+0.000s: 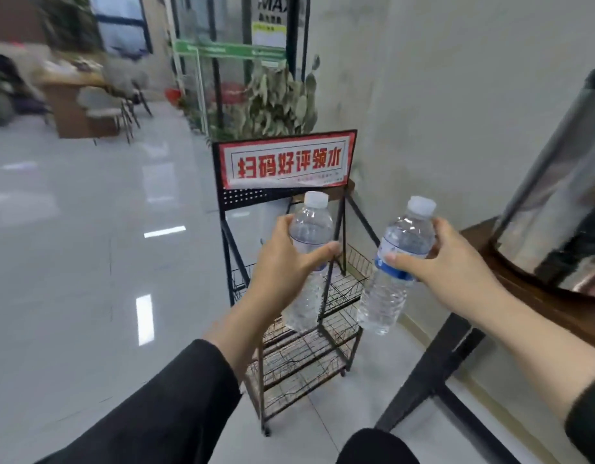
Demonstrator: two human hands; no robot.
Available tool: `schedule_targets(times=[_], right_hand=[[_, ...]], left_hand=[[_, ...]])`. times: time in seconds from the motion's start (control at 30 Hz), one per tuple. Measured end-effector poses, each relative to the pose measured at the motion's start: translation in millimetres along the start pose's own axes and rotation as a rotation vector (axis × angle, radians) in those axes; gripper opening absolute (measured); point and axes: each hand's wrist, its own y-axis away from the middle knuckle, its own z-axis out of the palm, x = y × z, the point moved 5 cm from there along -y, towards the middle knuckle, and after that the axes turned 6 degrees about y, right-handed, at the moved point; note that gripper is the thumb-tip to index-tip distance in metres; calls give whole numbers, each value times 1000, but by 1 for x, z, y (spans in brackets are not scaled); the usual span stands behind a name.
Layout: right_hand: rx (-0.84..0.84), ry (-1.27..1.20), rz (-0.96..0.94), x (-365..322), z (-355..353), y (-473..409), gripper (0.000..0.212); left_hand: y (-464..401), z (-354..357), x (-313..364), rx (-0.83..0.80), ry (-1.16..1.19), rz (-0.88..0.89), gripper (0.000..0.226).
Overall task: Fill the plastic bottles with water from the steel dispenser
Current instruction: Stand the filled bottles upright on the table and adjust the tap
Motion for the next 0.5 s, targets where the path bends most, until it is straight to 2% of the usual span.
schedule_targets(times=[0.27, 0.5], right_hand=[[-155, -91, 4, 44, 132, -132, 65], [-253, -90, -71, 77, 224, -236, 61]], left_hand=[[-91, -25, -91, 187, -144, -117, 81], [-164, -2, -176, 369, -152, -246, 79]])
